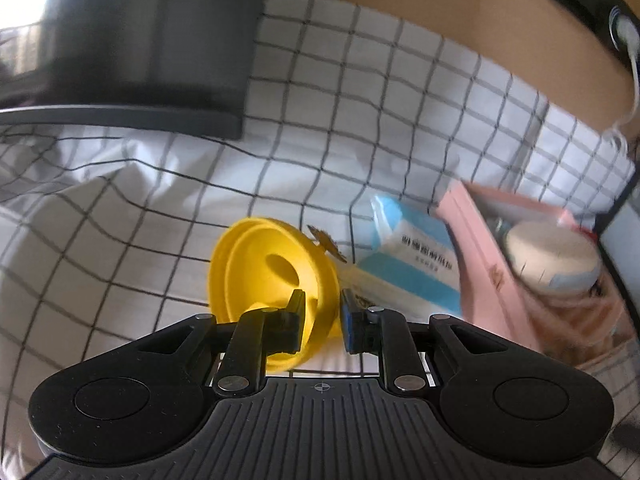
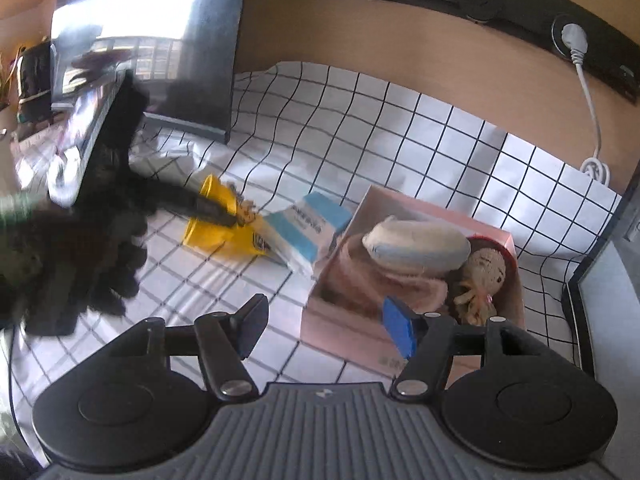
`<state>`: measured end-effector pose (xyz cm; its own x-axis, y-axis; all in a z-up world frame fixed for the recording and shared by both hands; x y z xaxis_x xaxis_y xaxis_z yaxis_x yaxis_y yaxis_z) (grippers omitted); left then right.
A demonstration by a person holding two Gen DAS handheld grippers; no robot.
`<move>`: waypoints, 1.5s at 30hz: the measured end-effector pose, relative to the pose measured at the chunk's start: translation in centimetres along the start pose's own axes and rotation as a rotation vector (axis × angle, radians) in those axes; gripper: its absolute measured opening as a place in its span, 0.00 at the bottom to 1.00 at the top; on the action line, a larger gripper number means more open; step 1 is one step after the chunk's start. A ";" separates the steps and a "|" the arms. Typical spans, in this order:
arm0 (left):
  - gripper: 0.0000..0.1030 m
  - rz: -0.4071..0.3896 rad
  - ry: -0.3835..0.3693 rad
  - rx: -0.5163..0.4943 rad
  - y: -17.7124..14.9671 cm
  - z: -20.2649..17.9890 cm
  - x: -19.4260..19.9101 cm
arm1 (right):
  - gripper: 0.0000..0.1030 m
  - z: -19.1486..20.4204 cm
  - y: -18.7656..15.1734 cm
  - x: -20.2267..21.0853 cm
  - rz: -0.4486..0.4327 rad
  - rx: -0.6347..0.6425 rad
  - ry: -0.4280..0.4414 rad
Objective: Organize soft objects
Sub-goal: 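Move the left gripper to the yellow funnel while the right approaches the blue wipes pack, then grasp the yellow funnel with the left gripper while the right grasps the blue wipes pack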
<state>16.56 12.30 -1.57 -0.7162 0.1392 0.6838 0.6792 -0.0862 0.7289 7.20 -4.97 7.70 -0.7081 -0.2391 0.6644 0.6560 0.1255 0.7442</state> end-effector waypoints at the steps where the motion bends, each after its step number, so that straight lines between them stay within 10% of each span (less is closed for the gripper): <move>1: 0.19 0.005 -0.016 -0.012 -0.3 0.0 -0.3 | 0.62 0.0 0.5 -0.2 0.001 -0.011 0.002; 7: 0.17 -0.023 -0.118 0.016 -3.1 2.8 1.9 | 0.62 0.9 5.6 -3.1 -0.010 -0.079 -0.038; 13: 0.17 -0.019 -0.031 0.090 -7.6 9.3 6.8 | 0.63 3.1 8.9 -8.2 0.024 -0.075 -0.042; 25: 0.21 0.055 -0.128 0.077 -14.0 12.2 13.2 | 0.63 5.6 8.2 -21.8 0.165 -0.027 -0.198; 35: 0.21 0.016 -0.173 0.027 -12.5 12.0 12.8 | 0.55 10.9 2.5 -13.6 0.188 0.010 0.077; 40: 0.25 -0.001 -0.175 -0.023 -11.9 11.4 12.3 | 0.84 11.7 2.0 -10.3 0.103 0.022 0.068; 45: 0.26 0.021 -0.152 -0.028 -11.4 10.9 11.3 | 0.84 11.0 1.3 -12.0 0.163 -0.044 0.064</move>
<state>2.48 25.64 -2.55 -0.6682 0.2846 0.6874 0.6872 -0.1181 0.7168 13.61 8.67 1.46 -0.5738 -0.2804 0.7695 0.7729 0.1255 0.6220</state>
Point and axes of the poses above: each gripper's, at about its wrist camera, not at the fingertips, and x roughly against the way its jaws point, z to its left, y to its top, the point moved 8 cm from there along -x, roughly the way its jaws point, and after that the axes turned 12 degrees about -x, right-handed, at the moved point
